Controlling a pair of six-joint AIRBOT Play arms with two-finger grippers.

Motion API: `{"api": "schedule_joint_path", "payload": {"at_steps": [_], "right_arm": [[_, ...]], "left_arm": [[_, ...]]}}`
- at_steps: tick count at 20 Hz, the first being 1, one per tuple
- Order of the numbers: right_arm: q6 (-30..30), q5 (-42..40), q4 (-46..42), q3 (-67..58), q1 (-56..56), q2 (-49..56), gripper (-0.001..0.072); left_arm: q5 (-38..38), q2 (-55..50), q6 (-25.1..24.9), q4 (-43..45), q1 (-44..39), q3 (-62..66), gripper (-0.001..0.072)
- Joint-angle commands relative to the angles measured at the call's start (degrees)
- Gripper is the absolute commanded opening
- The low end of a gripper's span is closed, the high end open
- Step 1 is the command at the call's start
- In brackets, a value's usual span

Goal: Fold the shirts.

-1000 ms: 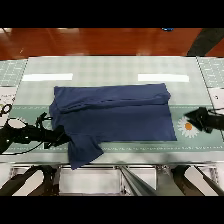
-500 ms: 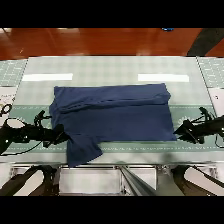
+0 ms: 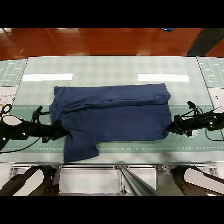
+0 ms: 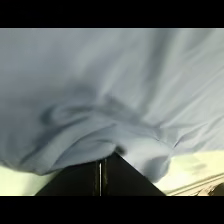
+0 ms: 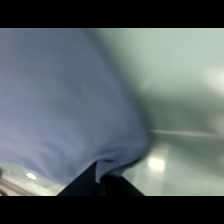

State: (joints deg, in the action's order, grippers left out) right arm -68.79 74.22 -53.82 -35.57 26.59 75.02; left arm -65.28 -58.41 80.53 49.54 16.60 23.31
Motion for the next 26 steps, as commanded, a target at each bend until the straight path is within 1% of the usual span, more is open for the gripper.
{"api": "schedule_joint_path", "payload": {"at_steps": [1, 4, 7, 12, 15, 16, 20, 22, 26], "right_arm": [[2.51, 2.36, 2.69, -3.91, -0.70, -0.39, 0.0023], [0.92, 1.20, 3.78, -9.38, -0.72, -0.37, 0.0023], [1.07, 0.24, 8.79, -14.36, -0.76, 1.16, 0.0022], [2.73, -2.73, 15.85, -20.59, -0.76, 7.34, 0.0023], [4.39, -2.97, 19.74, -24.02, -0.76, 12.13, 0.0023], [4.68, -3.17, 20.79, -25.22, -0.76, 13.68, 0.0023], [4.44, -5.62, 21.24, -30.16, -1.90, 18.73, 0.0023], [3.23, -7.48, 21.27, -32.70, -3.76, 21.20, 0.0023], [2.23, -11.96, 21.53, -34.47, -5.75, 24.09, 0.0024]], "left_arm": [[-2.25, 0.02, -1.53, -0.50, 2.40, 6.38, 0.0021], [-2.51, -0.50, -1.66, -0.57, 2.67, 13.35, 0.0021], [-0.66, -4.15, -1.70, -1.57, 2.64, 18.84, 0.0021], [-0.26, -16.20, -1.66, -2.23, 1.99, 30.18, 0.0021], [0.04, -23.56, -1.49, -2.23, -0.04, 36.87, 0.0021], [0.26, -25.94, -0.74, -2.23, -0.76, 39.26, 0.0021], [0.39, -33.66, 0.28, -2.23, -3.23, 47.93, 0.0021], [0.13, -36.61, 0.59, -2.23, -3.89, 51.21, 0.0021], [0.37, -38.95, 0.66, -2.16, -4.35, 52.28, 0.0021]]}}
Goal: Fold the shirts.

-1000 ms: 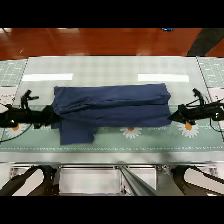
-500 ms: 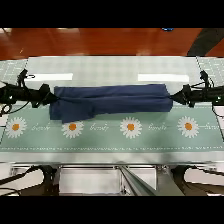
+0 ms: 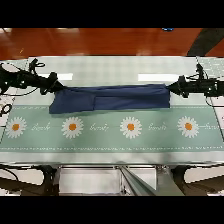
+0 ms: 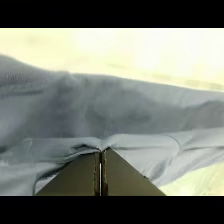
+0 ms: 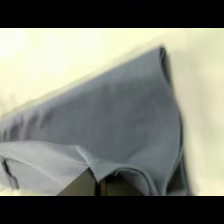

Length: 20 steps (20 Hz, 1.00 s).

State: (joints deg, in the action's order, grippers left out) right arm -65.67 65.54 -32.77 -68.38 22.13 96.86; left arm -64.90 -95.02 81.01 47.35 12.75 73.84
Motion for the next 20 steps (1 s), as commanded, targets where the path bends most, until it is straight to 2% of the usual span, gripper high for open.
{"api": "schedule_joint_path", "payload": {"at_steps": [1, 2, 3, 4, 6, 9, 12, 15, 18, 20], "right_arm": [[-1.07, -4.13, 0.46, -1.66, -1.25, 2.38, 0.0131], [-2.43, -4.42, 0.31, -1.66, -1.20, 2.32, 0.0361], [-3.08, -3.48, 0.24, -2.10, -0.70, 2.19, 0.0417], [-3.08, -0.70, -0.17, -3.54, 0.39, 2.19, 0.0417], [-3.91, 7.39, -0.85, -7.85, 4.81, 1.75, 0.0416], [-3.02, 13.38, -3.67, -9.31, 13.90, -3.39, 0.0416], [-3.54, 7.15, -11.52, -2.01, 19.50, -10.32, 0.0417], [-2.56, 1.18, -11.47, 7.85, 18.82, -11.04, 0.0421], [-2.56, 0.13, -9.25, 9.14, 14.67, -6.71, 0.0422], [-2.40, -0.42, -6.54, 7.63, 11.74, -3.34, 0.0422]], "left_arm": [[0.02, -2.54, -0.59, 0.07, -0.48, 1.75, 0.0068], [-0.17, -2.56, -0.66, 0.48, -0.48, 1.75, 0.0305], [-2.14, -2.38, -0.92, 1.25, -0.11, 2.23, 0.0504], [-5.42, -2.38, -0.74, 3.04, 0.79, 3.89, 0.0510], [-8.00, -0.09, 7.65, 7.13, 4.44, 6.82, 0.0509], [1.14, 11.93, 5.05, 7.54, 8.04, 5.05, 0.0509], [10.54, 27.43, 1.51, 9.20, 7.50, -4.52, 0.0509], [15.43, 40.41, 1.55, 9.18, 2.67, -21.07, 0.0509], [15.43, 44.78, 2.78, 9.11, -4.17, -31.52, 0.0509], [15.43, 44.02, 3.72, 8.98, -8.04, -33.24, 0.0509]]}}
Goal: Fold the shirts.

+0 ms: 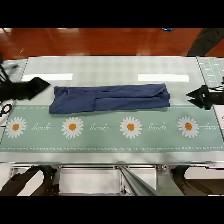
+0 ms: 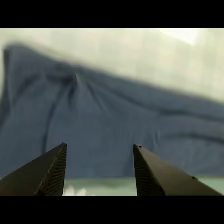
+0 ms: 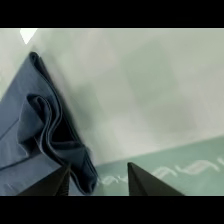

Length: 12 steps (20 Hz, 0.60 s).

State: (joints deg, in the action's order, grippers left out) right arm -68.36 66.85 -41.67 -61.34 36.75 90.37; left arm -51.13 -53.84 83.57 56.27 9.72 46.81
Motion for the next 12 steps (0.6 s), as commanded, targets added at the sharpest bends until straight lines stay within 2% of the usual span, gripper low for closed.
{"api": "schedule_joint_path", "payload": {"at_steps": [1, 6, 12], "right_arm": [[0.26, -1.64, 3.19, -0.72, -4.42, 4.94, 0.0422], [-0.17, -0.57, 5.57, -6.05, -11.39, 11.63, 0.0423], [-0.35, -2.12, 9.84, -8.85, -18.16, 14.05, 0.0422]], "left_arm": [[1.92, 2.29, 1.14, 0.04, -6.75, -6.21, 0.0508], [5.81, 2.12, 1.14, -1.29, -9.62, -6.21, 0.0508], [6.16, 2.10, 1.14, -1.88, -9.62, -6.21, 0.0508]]}}
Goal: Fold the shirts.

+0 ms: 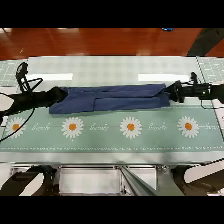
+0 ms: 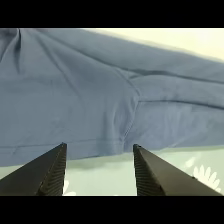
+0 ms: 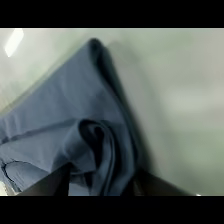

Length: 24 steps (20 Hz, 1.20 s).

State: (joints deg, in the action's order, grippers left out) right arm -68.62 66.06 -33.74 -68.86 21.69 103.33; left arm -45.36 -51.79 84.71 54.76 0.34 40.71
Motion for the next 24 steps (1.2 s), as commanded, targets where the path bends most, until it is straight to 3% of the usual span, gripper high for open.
{"api": "schedule_joint_path", "payload": {"at_steps": [1, 2, 4, 7, 8, 9, 11, 13, 18, 22, 24], "right_arm": [[-0.11, -1.49, 1.88, -2.01, -4.17, 1.09, 0.0420], [-0.07, -1.40, 1.79, -2.69, -5.16, 1.07, 0.0378], [0.70, -0.48, 1.88, -3.78, -6.27, 1.07, 0.0023], [1.92, 4.35, 0.57, -4.52, -5.49, -1.57, 0.0023], [1.92, 5.86, -1.51, -4.50, -4.90, -3.82, 0.0023], [1.90, 7.19, -4.31, -4.50, -4.61, -6.54, 0.0023], [1.62, 9.27, -10.86, -4.44, -4.55, -13.60, 0.0023], [-0.24, 10.95, -15.23, -4.44, -4.52, -20.22, 0.0023], [-3.28, 13.75, -17.49, -4.44, -4.63, -34.86, 0.0022], [-6.49, 15.45, -15.67, -3.39, -6.82, -41.44, 0.0022], [-7.39, 15.39, -15.72, -3.26, -8.76, -43.45, 0.0022]], "left_arm": [[0.39, 0.04, 0.00, -0.37, -0.24, -0.11, 0.0508], [0.39, 0.04, -0.02, -0.37, -0.24, -0.11, 0.0508], [0.42, 0.04, 0.00, -0.37, -0.24, -0.11, 0.0508], [0.37, 0.04, -0.02, -0.52, -0.26, -0.11, 0.0504], [0.31, 0.04, -0.02, -1.55, -0.26, -0.11, 0.0400], [0.22, 0.04, -0.76, -3.10, -0.55, -0.11, 0.0018], [3.26, -1.18, -5.09, -7.32, -3.61, -0.07, 0.0021], [5.22, -5.90, -5.35, -9.38, -8.79, 1.84, 0.0020], [0.22, -33.68, -5.42, -9.99, -23.98, 24.04, 0.0020], [-8.68, -54.90, -0.57, -9.99, -35.85, 48.30, 0.0020], [-13.09, -62.60, 4.94, -10.05, -40.11, 57.57, 0.0020]]}}
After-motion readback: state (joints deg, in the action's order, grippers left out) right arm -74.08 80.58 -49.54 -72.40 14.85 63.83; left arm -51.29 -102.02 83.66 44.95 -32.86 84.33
